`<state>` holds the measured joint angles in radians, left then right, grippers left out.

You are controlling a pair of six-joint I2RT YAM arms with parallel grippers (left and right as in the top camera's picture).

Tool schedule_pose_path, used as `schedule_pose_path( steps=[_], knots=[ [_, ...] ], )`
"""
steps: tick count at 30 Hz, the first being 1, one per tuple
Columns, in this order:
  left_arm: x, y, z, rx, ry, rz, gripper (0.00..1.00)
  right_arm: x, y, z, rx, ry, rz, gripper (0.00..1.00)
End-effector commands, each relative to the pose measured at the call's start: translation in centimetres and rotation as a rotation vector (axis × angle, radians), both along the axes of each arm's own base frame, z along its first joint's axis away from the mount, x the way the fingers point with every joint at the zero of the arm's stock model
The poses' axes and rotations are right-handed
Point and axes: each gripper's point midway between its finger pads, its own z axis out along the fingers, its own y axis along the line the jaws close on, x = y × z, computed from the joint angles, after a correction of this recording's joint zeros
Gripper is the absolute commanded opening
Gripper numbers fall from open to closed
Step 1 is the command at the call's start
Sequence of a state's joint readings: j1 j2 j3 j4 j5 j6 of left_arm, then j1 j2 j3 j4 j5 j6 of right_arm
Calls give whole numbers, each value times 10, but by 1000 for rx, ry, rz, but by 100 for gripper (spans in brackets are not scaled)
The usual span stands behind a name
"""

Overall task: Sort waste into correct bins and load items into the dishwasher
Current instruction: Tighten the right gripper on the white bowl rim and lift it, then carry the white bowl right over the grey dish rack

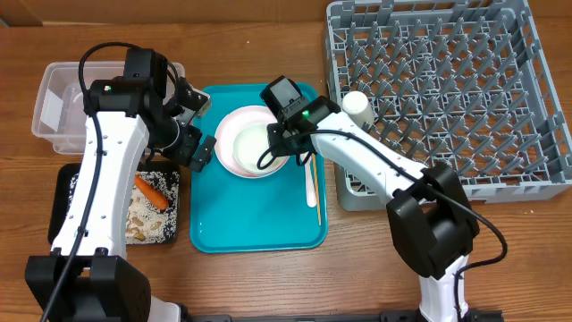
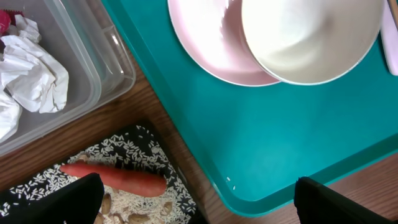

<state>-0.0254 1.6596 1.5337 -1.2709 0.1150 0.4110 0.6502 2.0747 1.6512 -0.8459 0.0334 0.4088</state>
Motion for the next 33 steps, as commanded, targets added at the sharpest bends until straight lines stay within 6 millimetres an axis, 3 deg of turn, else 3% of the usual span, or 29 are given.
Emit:
schedule_pose_path(
  steps=[1,3,5,8,10,14,17,23,27,33],
  knots=[
    [2,2,8,2,-26,5,100,7,11,41,73,-68,-5,4],
    [2,2,8,2,-26,6,100,2,13,52,106,-52,-15,4],
    [2,2,8,2,-26,6,100,14,15,60,109,-118,-29,4],
    [2,2,8,2,-26,5,100,8,9,66,119,-69,-100,4],
    [2,2,8,2,-26,6,100,17,6,71,124,-107,-164,4],
    [2,2,8,2,-26,6,100,16,6,70,133,-93,-143,4],
    [2,1,8,2,-26,3,100,26,5,66,103,-139,-153,4],
    [2,1,8,2,-26,3,100,17,10,65,130,-95,-132,4],
    [2,1,8,2,-26,3,100,24,10,95,177,-150,-137,4],
    [2,1,8,2,-26,3,100,30,-11,145,222,-228,-159,4]
  ],
)
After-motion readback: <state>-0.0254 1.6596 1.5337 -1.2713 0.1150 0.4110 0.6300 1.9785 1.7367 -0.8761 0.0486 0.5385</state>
